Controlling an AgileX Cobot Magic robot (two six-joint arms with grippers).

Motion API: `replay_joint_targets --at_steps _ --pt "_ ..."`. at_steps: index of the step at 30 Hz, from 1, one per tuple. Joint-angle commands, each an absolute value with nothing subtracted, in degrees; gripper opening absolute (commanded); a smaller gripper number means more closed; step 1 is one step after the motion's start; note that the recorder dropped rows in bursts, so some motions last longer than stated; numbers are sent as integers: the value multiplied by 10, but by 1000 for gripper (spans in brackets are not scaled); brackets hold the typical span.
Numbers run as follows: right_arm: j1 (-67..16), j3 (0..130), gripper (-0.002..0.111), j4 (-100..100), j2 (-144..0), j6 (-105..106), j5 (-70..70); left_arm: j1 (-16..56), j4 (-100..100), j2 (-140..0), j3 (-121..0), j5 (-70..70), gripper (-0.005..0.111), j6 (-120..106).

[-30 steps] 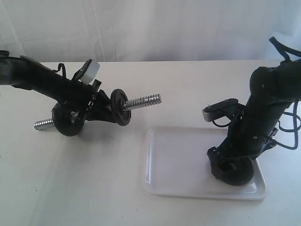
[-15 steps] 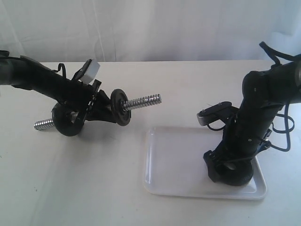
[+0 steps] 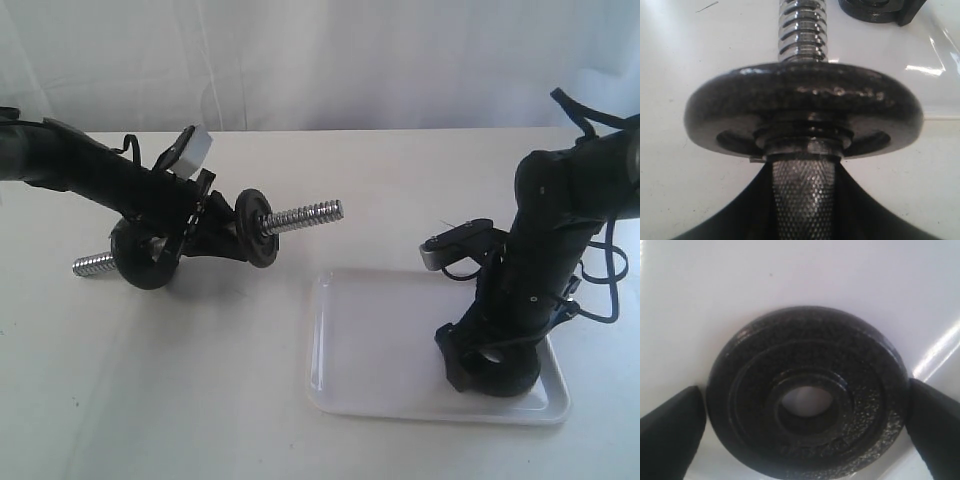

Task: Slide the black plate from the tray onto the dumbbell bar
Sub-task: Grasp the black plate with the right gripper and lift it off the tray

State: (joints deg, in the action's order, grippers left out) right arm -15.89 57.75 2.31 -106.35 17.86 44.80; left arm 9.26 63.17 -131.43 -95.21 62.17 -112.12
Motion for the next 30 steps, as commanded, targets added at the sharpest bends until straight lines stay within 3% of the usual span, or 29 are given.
replay_joint_targets --at_steps 1,4,7,14,23,30 --pt "-156 573 105 9 -1074 163 466 91 752 -1313 -947 688 0 -1208" --pt "-156 573 104 0 -1074 160 464 91 752 -1313 -947 688 0 -1208" --pt "-156 573 96 3 -1074 160 464 91 752 -1313 -947 688 0 -1208" --pt "-156 573 47 4 -1074 160 466 91 753 -1313 -947 688 0 -1208" --pt "-156 583 2 4 -1074 160 483 91 753 -1313 -947 688 0 -1208" --pt "-156 614 0 7 -1074 160 515 91 753 -1313 -947 688 0 -1208"
